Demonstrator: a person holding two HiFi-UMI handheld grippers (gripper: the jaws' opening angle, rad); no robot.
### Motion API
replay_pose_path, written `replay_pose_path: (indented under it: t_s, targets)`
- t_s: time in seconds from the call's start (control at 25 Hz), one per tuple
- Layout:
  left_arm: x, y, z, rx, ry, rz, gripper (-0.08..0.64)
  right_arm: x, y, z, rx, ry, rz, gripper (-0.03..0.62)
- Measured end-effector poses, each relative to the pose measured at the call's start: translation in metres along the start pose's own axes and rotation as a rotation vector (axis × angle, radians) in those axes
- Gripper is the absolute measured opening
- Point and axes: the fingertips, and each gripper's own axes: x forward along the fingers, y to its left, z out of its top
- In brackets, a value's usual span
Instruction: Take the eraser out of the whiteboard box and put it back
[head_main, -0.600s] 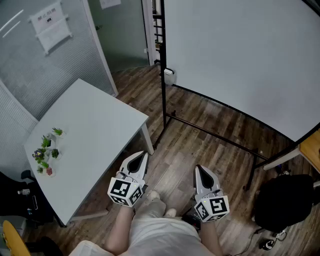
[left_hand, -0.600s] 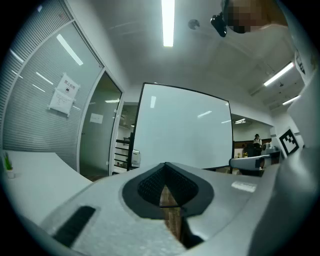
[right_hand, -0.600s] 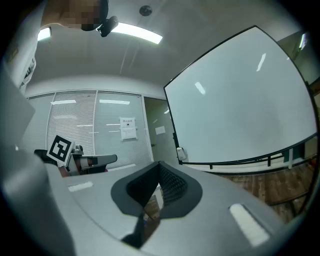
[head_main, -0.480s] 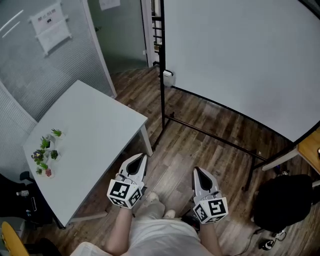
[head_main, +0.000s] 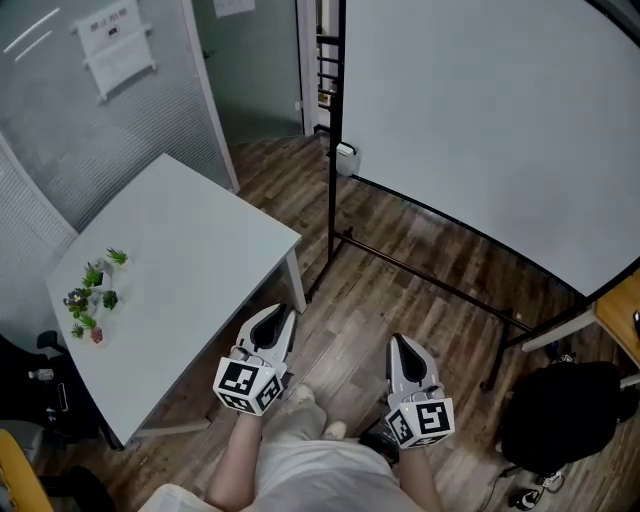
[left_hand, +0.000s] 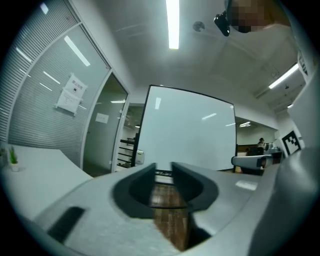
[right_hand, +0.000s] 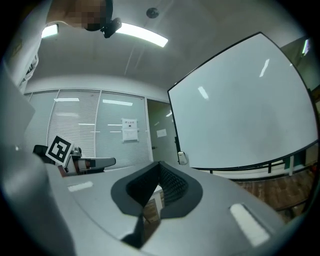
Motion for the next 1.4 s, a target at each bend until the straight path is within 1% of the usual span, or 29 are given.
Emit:
replay_pose_path:
  t_s: [0.04,0.08,0.12,0.16,0.2,0.32,0.52,0.6,0.72,0.84,1.04,1.2,1.4]
  targets:
    - [0.005,-0.005,-0.002,-0.001,0.007,-0.031,0.206,0.001,-0.001,0.0,0.004,-0.001,0.008,0.017]
    - [0.011,-0.01,-0.004,0.001,0.017,-0.054,0.395,0.003,-0.001,-0.002,0.006,0.008,0.019,0.166]
    - [0.014,-0.014,-0.005,0.009,0.022,-0.062,0.421,0.005,-0.002,-0.004,0.005,0.022,0.024,0.266]
    - [0.017,-0.017,-0.004,0.019,0.022,-0.061,0.426,0.006,-0.004,-0.005,0.0,0.034,0.02,0.298]
    - [0.019,-0.019,-0.004,0.028,0.02,-0.06,0.426,0.006,-0.006,-0.005,-0.003,0.039,0.012,0.307]
    - [0.024,-0.026,-0.004,0.046,0.022,-0.066,0.425,0.006,-0.014,-0.004,0.001,0.038,-0.006,0.316]
    - [0.036,-0.032,-0.001,0.069,0.043,-0.073,0.426,0.012,-0.027,-0.001,0.011,0.044,0.0,0.319]
    - [0.041,-0.026,0.0,0.069,0.045,-0.068,0.425,0.02,-0.029,0.0,0.011,0.046,0.007,0.318]
    - [0.05,-0.011,0.001,0.048,0.021,-0.055,0.417,0.037,-0.032,-0.004,0.014,0.048,0.02,0.313]
    - [0.071,0.006,-0.001,0.033,0.012,-0.046,0.41,0.059,-0.041,-0.009,0.014,0.056,0.026,0.313]
    - [0.129,0.044,-0.003,0.015,0.006,-0.048,0.405,0.119,-0.067,-0.013,0.005,0.071,0.029,0.32]
    - [0.197,0.078,0.004,-0.004,0.003,-0.073,0.399,0.186,-0.098,-0.006,-0.002,0.078,0.024,0.327]
    - [0.283,0.119,0.023,-0.001,0.012,-0.115,0.391,0.261,-0.134,0.009,-0.016,0.086,-0.006,0.328]
